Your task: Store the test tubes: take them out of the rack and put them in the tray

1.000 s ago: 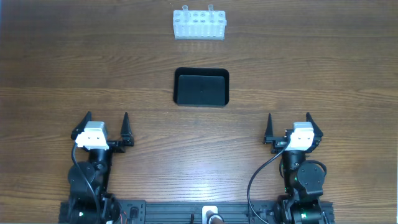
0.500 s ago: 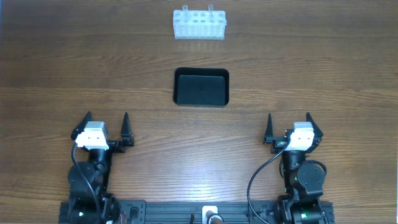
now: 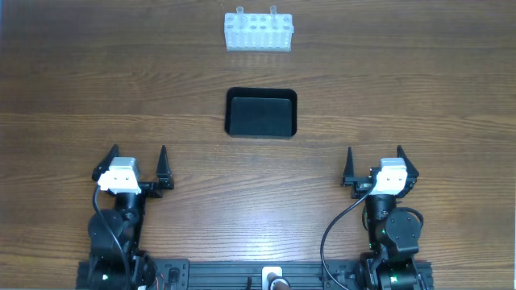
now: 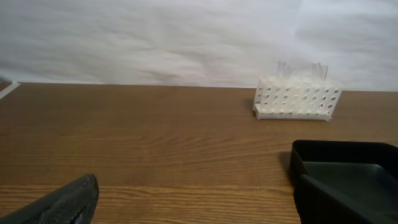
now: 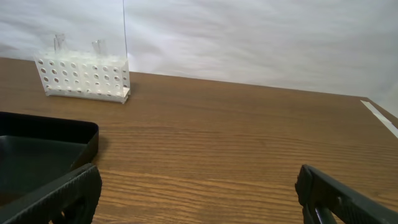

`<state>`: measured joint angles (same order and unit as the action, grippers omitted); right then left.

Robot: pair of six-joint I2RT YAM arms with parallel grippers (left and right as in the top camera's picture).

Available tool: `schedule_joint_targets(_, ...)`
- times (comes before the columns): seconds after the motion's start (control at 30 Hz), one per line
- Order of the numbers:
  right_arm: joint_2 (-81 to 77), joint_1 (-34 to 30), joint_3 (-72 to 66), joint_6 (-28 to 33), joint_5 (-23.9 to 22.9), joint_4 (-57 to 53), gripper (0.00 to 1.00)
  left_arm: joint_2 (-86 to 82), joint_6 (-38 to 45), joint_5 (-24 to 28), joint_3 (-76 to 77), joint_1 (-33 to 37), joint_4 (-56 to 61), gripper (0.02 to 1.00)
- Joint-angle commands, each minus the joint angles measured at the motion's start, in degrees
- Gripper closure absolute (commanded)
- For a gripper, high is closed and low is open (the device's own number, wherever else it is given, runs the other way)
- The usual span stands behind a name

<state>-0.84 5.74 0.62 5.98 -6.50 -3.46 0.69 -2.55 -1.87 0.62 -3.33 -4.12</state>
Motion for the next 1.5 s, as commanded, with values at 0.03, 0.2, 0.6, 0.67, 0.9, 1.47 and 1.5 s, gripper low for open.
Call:
schedule_joint_targets(0.03,0.57,-0.04,-0.35,-0.26,0.46,-0.22,0.009,-0.35,0.83,0.59,-0.28,0.35,-0.02,0.018)
schedule_joint_targets(0.2,0.57,-0.04,-0.35,-0.26,0.46,-0.24,0.007,-0.35,0.83,0.57,-0.28,0.35,-0.02,0.018)
schedule_joint_targets(0.6,0.57,-0.04,-0.35,-0.26,0.46,-0.24,0.007,-0.35,0.81,0.57,-0.28,0.35,0.00,0.020)
schedule_joint_targets(0.67,0.57,-0.04,-0.35,-0.26,0.46,-0.24,0.007,-0.35,0.83,-0.07,-0.28,0.35,0.20,0.023)
schedule_joint_targets(0.9,0.57,-0.04,-0.35,-0.26,0.46,-0.24,0.007,0.90,0.61,1.01,-0.28,0.76,3.96,0.018)
schedule_joint_targets(1.47,0.57,-0.04,-0.35,-0.26,0.46,-0.24,0.007,67.30,0.83,11.47,24.15,-0.42,50.25,0.018)
schedule_joint_targets(1.5,0.57,-0.04,-0.35,-0.26,0.46,-0.24,0.007,70.69,0.85,10.95,27.82,-1.42,48.68,0.020)
